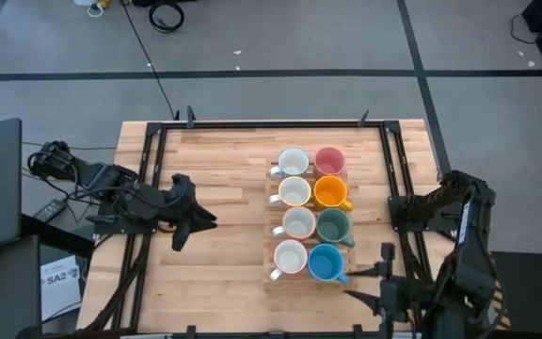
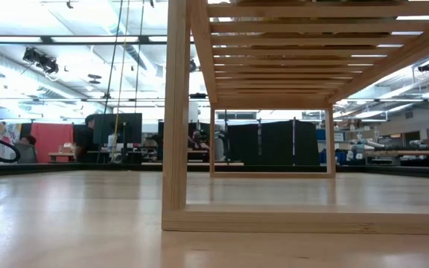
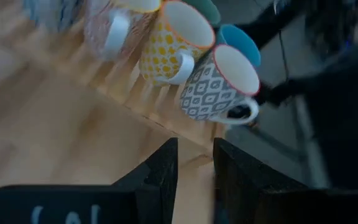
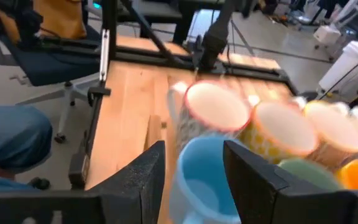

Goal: Place coffee mugs
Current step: Return to Home Position

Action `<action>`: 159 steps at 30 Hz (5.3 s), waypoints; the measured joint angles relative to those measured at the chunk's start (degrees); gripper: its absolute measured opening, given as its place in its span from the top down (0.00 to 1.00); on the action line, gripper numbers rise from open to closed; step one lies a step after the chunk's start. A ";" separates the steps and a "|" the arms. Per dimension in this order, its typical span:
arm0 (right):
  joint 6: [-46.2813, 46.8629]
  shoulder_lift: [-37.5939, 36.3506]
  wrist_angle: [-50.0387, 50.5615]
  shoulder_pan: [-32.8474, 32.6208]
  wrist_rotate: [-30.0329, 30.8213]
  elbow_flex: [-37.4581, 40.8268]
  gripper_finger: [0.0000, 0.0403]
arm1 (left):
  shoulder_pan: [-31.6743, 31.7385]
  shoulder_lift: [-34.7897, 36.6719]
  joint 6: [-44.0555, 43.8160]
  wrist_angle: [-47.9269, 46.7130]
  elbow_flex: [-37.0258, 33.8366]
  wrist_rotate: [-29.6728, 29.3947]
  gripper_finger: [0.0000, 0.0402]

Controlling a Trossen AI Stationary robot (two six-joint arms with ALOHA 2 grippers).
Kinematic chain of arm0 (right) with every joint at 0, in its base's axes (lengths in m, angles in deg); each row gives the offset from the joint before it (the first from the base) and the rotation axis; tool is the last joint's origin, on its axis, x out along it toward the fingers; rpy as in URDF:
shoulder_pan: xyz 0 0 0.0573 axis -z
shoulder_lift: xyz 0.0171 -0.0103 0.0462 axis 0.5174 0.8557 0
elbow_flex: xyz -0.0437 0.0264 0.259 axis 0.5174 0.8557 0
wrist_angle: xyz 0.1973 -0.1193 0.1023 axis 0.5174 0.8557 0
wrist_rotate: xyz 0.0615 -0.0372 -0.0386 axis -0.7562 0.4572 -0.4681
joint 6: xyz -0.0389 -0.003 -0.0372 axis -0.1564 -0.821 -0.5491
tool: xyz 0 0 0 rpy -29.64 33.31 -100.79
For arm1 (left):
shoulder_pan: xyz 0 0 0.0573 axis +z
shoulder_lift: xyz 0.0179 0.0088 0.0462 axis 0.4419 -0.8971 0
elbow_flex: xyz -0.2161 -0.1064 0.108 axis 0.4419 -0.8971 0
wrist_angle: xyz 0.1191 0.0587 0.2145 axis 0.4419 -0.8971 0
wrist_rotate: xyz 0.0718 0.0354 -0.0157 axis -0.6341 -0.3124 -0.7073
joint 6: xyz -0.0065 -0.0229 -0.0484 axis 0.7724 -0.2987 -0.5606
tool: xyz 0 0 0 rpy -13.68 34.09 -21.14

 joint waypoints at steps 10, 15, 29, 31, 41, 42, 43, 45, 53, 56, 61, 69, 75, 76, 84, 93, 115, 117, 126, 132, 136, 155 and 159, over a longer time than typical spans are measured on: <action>-15.46 -9.66 1.65 9.21 -3.81 -2.34 0.66 | 2.21 -1.88 38.28 10.52 -0.02 -2.11 0.73; -16.95 -17.19 3.13 11.93 -3.76 -0.53 0.69 | 6.04 1.80 45.32 10.71 -0.05 0.70 0.73; -26.32 -44.50 -23.48 14.88 -5.85 31.80 0.76 | 14.62 25.44 51.97 25.32 -26.02 2.47 0.73; -31.04 -48.26 -30.30 15.69 -8.70 36.39 0.76 | 15.81 28.90 52.00 28.40 -29.53 4.71 0.73; -43.47 -64.08 -50.18 19.72 -16.58 53.87 0.76 | 18.28 36.92 52.23 29.67 -38.04 8.05 0.73; -43.51 -65.45 -51.45 20.06 -17.25 55.44 0.76 | 18.40 36.98 52.52 29.73 -38.53 8.07 0.73; -43.54 -66.75 -52.86 20.37 -17.82 57.05 0.76 | 18.57 36.98 52.66 29.68 -39.03 8.08 0.73; -43.58 -69.07 -55.43 20.93 -18.50 60.32 0.76 | 18.62 36.92 52.62 29.91 -40.09 8.09 0.73; -44.61 -75.56 -65.67 22.54 -23.46 72.08 0.77 | 18.62 36.92 52.54 39.96 -47.56 8.68 0.73; -44.57 -77.05 -68.30 22.55 -24.40 75.20 0.76 | 18.62 36.89 52.50 42.90 -49.47 8.68 0.73; -44.62 -78.67 -71.38 22.58 -24.42 79.81 0.77 | 18.62 36.90 51.57 44.17 -50.32 8.70 0.73; -46.27 -80.13 -78.35 22.58 -26.26 86.45 0.77 | 18.62 36.89 51.47 44.74 -50.45 8.69 0.73; -54.17 -80.50 -88.00 25.02 -27.36 90.61 0.77 | 18.62 36.89 51.47 44.83 -50.45 8.70 0.73; -55.57 -80.48 -89.28 25.91 -28.02 91.14 0.77 | 18.62 36.89 51.47 44.85 -50.45 8.70 0.73; -57.60 -80.44 -92.29 36.92 -36.06 93.63 0.78 | 18.62 36.89 51.43 45.00 -50.45 8.70 0.73; -56.54 -85.17 -88.17 44.70 -41.92 93.34 0.78 | 18.62 36.89 51.32 44.98 -50.45 8.70 0.73; -49.76 -98.69 -69.32 46.14 -41.90 94.69 0.78 | 18.62 36.87 51.38 45.29 -50.44 8.68 0.73; -48.76 -98.67 -69.89 46.15 -41.95 96.44 0.78 | 18.62 36.87 51.38 45.29 -50.45 8.68 0.73; -48.80 -98.67 -76.84 46.14 -41.99 103.04 0.78 | 18.62 36.89 51.38 45.31 -50.42 8.68 0.73; -48.86 -98.67 -76.91 46.14 -41.99 104.62 0.78 | 18.62 36.87 51.38 45.33 -50.42 8.68 0.73; -47.80 -98.67 -76.96 46.14 -41.93 106.06 0.78 | 18.62 36.87 51.37 45.33 -50.42 8.68 0.73; -51.62 -98.65 -74.95 46.14 -39.66 106.72 0.78 | 18.62 36.92 52.30 45.35 -50.42 8.66 0.73; -51.46 -98.65 -75.12 46.14 -38.34 106.72 0.78 | 18.61 37.16 52.52 44.75 -50.40 8.52 0.73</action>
